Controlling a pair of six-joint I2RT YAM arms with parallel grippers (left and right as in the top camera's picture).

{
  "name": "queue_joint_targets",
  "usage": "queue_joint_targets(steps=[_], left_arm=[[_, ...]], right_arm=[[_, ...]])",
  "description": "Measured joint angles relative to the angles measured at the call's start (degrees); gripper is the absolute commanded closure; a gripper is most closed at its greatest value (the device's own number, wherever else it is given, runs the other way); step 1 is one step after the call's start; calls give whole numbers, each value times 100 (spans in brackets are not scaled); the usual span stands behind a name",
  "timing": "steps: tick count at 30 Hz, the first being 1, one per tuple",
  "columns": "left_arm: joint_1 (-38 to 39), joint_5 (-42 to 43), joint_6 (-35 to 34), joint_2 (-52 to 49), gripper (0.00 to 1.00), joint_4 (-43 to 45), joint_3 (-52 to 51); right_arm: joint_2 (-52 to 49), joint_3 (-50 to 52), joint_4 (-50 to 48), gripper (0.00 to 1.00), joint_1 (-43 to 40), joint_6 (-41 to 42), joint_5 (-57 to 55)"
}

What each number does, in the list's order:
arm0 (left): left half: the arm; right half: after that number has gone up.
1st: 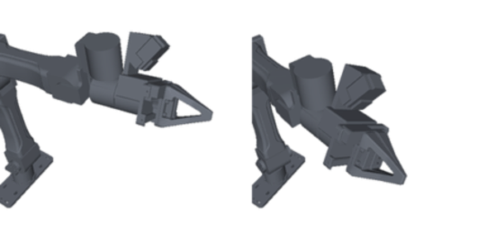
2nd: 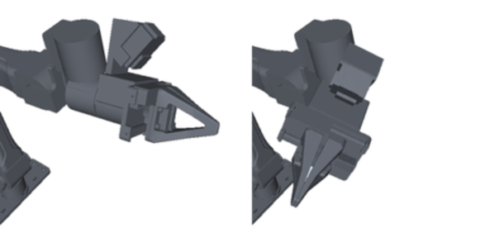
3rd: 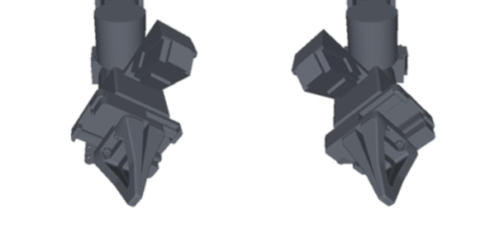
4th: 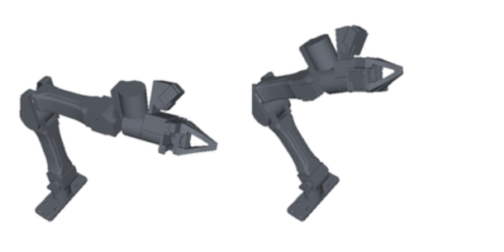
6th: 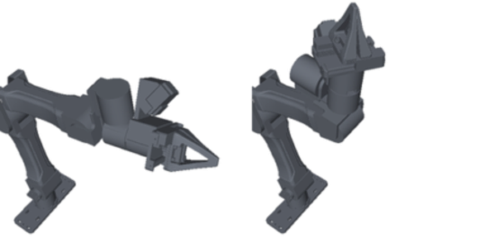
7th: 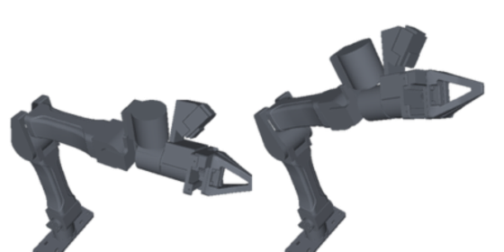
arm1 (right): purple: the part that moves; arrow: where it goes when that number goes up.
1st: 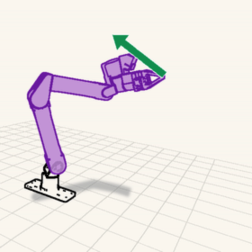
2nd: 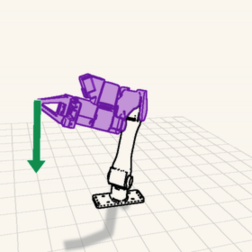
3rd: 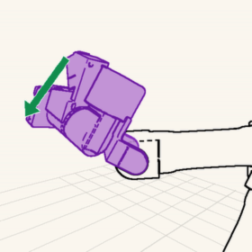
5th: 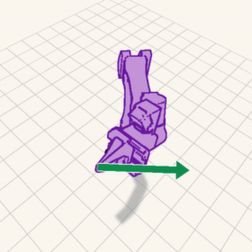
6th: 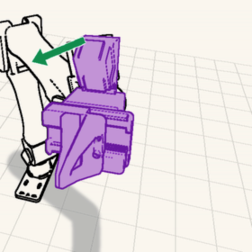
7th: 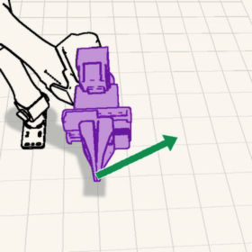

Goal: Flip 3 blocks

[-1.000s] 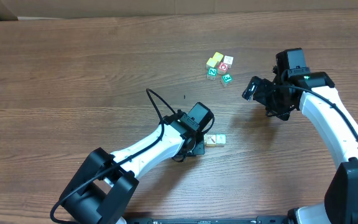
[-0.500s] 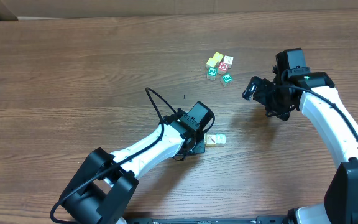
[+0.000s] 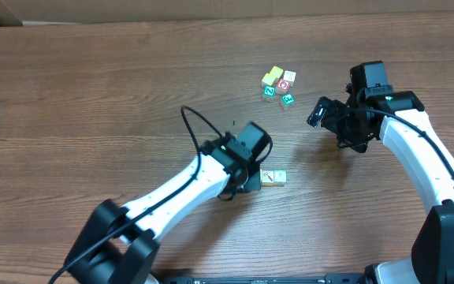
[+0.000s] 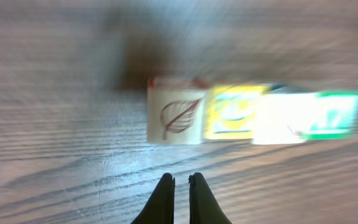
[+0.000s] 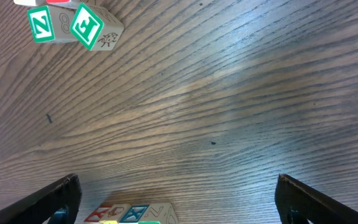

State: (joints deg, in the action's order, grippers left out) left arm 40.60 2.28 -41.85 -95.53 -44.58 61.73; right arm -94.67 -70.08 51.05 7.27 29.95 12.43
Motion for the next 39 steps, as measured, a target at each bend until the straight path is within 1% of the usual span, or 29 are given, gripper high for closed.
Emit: queue_joint_targets(steps=[4, 10, 16, 21, 24, 25, 27, 28, 33, 36, 39], left_arm=[[-225, -28, 140, 223, 96, -264, 328], [-634, -140, 308, 195, 96, -472, 352], [-750, -170, 348, -197, 96, -345, 352], [-776, -170, 516, -588, 96, -302, 352], [-942, -85, 656, -706, 96, -282, 352], [-1025, -33, 726, -715, 96, -269, 352], [-1220, 151, 892, -719, 96, -260, 352], [-1333, 275, 988, -719, 96, -267, 352], [-1762, 680, 1357, -726, 96, -431, 352], [-1777, 745, 1449, -726, 96, -461, 352], [-1740, 782, 1510, -726, 96, -450, 352]], right_arm=[[0, -2, 0, 0, 0, 2, 0], [0, -2, 0, 0, 0, 0, 0], [0, -2, -2, 0, 0, 0, 0], [0, 0, -2, 0, 0, 2, 4], [0, -2, 37, 0, 0, 7, 140], [0, -2, 79, 2, 0, 7, 210], [0, 0, 98, 70, 0, -17, 321], [0, 0, 94, 96, 0, -2, 367], [0, 2, 723, 96, 0, 15, 433], [0, 87, 992, 96, 0, 2, 400], [0, 426, 1001, 96, 0, 4, 385]])
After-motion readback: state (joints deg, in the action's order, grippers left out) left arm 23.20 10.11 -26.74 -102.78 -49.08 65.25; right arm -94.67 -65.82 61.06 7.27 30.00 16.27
